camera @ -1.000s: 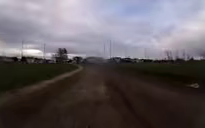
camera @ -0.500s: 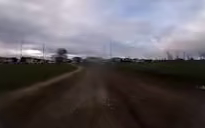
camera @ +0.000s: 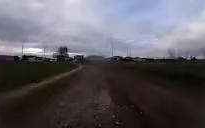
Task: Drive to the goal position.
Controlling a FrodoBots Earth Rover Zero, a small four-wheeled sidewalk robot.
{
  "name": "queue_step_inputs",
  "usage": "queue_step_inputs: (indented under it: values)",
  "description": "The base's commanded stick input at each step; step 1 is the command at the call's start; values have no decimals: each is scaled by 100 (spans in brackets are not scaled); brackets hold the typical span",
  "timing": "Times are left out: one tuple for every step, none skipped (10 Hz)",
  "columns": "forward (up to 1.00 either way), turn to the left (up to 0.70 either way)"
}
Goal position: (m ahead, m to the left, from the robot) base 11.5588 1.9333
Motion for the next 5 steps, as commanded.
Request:
queue_step_inputs:
  values:
    - [85,0]
    - [85,0]
    - [85,0]
    - [85,0]
    - [85,0]
